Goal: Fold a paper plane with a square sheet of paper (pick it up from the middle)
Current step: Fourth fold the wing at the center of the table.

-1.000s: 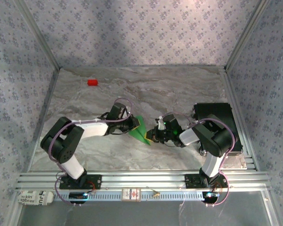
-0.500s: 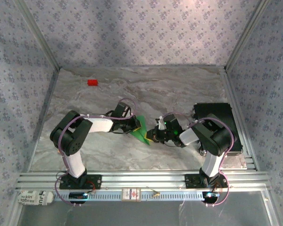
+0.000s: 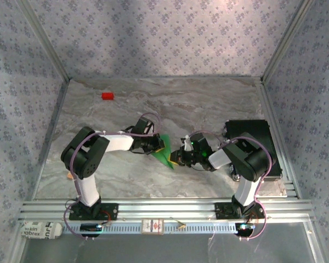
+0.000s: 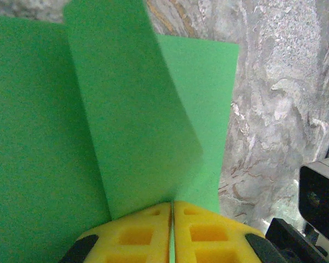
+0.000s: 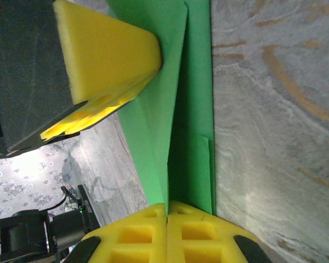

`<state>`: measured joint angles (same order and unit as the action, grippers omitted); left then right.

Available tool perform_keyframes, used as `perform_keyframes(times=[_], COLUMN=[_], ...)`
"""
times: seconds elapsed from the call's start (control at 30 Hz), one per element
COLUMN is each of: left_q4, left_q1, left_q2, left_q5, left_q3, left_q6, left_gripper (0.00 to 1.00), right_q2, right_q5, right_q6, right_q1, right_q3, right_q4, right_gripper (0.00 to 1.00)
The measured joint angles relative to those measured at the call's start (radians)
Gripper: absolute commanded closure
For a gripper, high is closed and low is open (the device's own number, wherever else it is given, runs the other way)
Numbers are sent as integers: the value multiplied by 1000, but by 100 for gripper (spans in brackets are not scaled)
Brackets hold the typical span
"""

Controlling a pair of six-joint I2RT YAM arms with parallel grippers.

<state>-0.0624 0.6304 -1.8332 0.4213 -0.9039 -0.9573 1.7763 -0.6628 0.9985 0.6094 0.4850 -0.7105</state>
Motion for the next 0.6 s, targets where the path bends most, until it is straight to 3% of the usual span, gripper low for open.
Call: perform_keyframes(times=[0.3,0.6], left_q4=[-1,-1], left_q1=[0,0], left_q2=[-3,-5], left_q5=[6,11], left_q3=[-2,-2], left_q6=[5,6], left_gripper=[91,91], right_q2=[-43,-107], right_q5=[25,67], right_q6=[-36,-77], right_q1=[12,18], right_q3=[41,45], right_q4=[137,277], right_gripper=[84,84])
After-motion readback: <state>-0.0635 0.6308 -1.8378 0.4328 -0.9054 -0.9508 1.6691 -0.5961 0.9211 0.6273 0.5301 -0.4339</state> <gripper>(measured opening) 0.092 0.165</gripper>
